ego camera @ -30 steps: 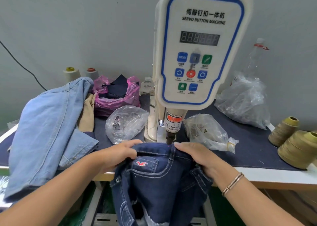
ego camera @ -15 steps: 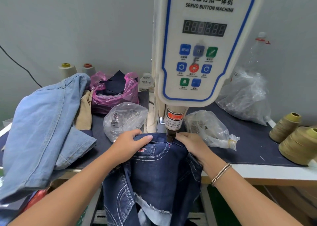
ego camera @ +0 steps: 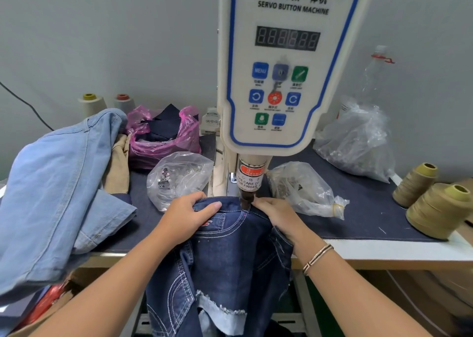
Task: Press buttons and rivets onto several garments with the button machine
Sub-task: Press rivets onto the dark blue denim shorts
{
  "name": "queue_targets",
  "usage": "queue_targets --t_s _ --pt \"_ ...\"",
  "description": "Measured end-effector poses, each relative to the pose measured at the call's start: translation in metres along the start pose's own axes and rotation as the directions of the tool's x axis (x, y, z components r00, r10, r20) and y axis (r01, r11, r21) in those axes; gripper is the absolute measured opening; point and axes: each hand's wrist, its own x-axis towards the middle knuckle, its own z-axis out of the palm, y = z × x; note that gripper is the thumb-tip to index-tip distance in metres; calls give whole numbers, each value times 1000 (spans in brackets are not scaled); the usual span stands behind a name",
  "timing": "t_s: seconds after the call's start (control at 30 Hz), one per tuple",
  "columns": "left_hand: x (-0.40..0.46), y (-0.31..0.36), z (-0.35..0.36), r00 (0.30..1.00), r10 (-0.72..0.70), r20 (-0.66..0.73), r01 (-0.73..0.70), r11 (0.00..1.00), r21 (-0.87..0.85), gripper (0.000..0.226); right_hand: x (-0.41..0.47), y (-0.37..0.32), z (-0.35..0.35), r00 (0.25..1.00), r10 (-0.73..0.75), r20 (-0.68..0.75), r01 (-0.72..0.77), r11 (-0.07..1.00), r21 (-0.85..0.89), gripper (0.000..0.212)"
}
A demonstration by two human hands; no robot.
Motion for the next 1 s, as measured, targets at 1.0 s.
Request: queue_targets --t_s 1.0 --pt "-4 -5 0 998 67 -1 -66 993 -99 35 -2 3 -2 996 57 74 -52 996 -70 26"
